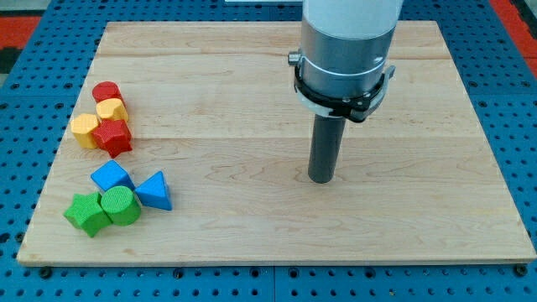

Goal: Push the red star and red circle towards the up

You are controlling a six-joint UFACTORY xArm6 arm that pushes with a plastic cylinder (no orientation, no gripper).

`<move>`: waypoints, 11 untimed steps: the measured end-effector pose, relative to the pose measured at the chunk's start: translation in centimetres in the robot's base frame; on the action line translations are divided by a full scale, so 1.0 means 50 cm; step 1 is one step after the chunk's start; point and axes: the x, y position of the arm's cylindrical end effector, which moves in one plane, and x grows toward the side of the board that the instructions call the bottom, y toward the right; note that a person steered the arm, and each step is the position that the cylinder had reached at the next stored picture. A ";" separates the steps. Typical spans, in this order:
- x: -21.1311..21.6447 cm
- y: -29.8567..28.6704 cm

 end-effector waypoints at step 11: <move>-0.047 -0.430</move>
